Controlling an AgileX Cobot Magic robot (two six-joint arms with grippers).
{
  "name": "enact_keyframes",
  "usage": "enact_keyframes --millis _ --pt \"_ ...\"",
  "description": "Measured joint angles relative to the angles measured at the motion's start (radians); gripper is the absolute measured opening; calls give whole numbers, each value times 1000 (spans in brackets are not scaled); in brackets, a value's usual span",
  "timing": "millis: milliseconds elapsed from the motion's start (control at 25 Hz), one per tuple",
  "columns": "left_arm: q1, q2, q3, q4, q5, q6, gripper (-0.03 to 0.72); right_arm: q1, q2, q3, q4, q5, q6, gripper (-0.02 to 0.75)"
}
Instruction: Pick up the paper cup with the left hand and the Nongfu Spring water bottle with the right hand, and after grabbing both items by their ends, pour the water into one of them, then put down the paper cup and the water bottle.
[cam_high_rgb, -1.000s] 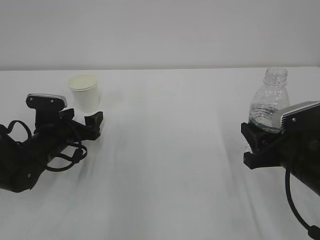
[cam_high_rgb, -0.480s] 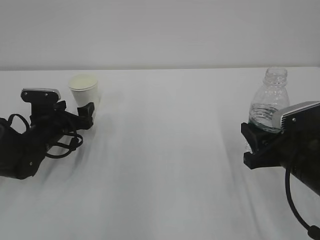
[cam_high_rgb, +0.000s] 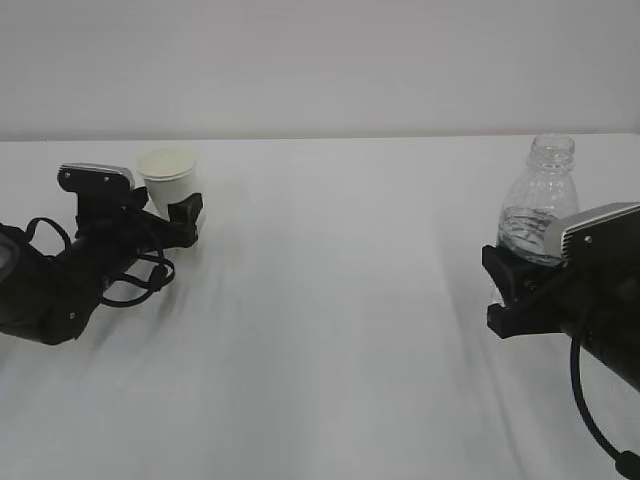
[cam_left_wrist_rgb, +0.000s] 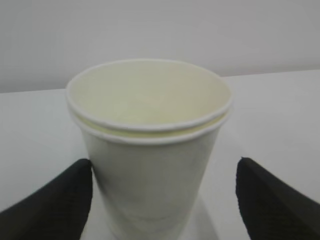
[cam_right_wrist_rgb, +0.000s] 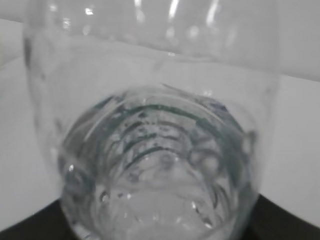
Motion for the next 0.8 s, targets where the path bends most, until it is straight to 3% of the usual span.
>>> enact_keyframes --millis 800 --pt "3 89 -130 12 -2 2 624 0 0 0 0 0 0 386"
